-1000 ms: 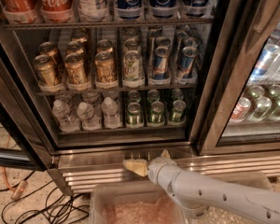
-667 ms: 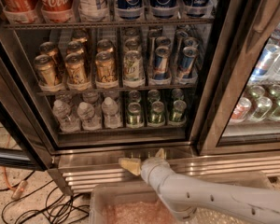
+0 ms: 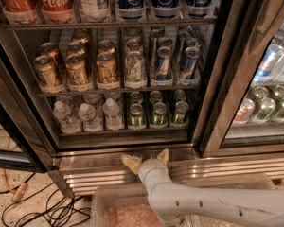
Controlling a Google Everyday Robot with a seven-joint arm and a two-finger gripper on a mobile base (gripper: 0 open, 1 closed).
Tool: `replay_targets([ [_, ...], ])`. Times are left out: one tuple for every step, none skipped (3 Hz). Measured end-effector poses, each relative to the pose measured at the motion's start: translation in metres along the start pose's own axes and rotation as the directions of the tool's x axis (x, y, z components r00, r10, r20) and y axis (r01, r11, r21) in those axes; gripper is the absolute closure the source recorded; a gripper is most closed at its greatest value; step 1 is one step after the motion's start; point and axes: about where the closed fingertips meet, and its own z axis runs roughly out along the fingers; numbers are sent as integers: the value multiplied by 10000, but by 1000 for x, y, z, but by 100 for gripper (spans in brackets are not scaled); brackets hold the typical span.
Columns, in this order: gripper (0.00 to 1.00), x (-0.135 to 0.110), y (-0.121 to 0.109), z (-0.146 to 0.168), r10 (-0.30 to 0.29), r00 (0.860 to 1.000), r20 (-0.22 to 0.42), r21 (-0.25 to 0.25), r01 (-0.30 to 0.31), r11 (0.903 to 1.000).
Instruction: Pick green can from bottom shelf of fridge
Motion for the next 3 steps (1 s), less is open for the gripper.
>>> replay_targets([
  [0,-11,-23,5,145,9979,626,1240,-222,9920],
  [0,-11,-23,5,147,9979,627,1238,-224,9921],
  [0,-11,-20,8,340,9964,775,1110,-425,9929],
])
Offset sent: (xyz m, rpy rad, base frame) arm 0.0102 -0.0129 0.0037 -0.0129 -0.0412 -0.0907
